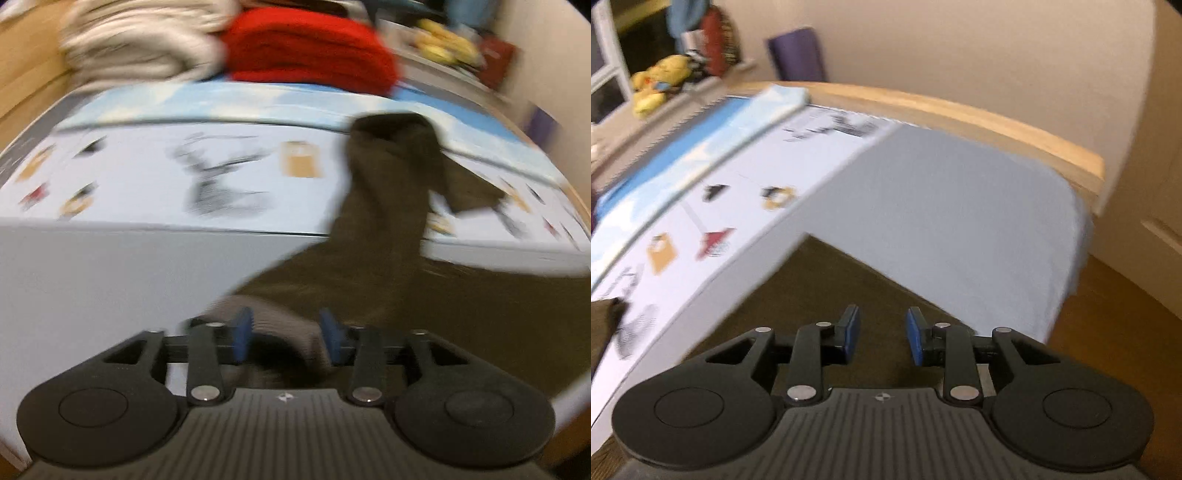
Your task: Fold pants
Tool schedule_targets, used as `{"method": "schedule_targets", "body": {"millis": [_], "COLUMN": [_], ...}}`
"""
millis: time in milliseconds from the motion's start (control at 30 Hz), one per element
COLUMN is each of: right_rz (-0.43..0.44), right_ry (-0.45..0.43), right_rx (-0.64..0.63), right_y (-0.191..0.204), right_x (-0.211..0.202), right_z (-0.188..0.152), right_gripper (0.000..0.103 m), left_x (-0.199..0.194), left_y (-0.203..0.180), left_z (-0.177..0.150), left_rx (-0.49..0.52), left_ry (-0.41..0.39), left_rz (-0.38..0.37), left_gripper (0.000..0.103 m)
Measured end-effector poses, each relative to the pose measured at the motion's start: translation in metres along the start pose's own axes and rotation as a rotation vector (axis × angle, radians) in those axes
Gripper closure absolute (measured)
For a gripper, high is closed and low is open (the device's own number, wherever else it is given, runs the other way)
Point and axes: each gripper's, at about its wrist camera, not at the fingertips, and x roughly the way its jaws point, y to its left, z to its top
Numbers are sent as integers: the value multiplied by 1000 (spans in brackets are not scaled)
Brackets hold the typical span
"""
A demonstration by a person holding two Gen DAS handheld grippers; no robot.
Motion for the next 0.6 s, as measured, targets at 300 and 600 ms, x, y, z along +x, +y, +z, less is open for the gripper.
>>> {"method": "schedule_targets", "body": {"millis": [300,600], "right_rz": [224,422], "right_ry": [-75,-66], "right_rx": [-225,-515], "right_y": [84,186], "right_x": [-8,-4], "right_z": [-21,-37], "right_gripper": [73,73], "left_x": [57,32], "left_y": [-86,-2], "left_z": [-18,59], "left_rx": [488,-20], "left_ry": [207,-147], "left_rz": [216,738], "left_gripper": [86,76]}}
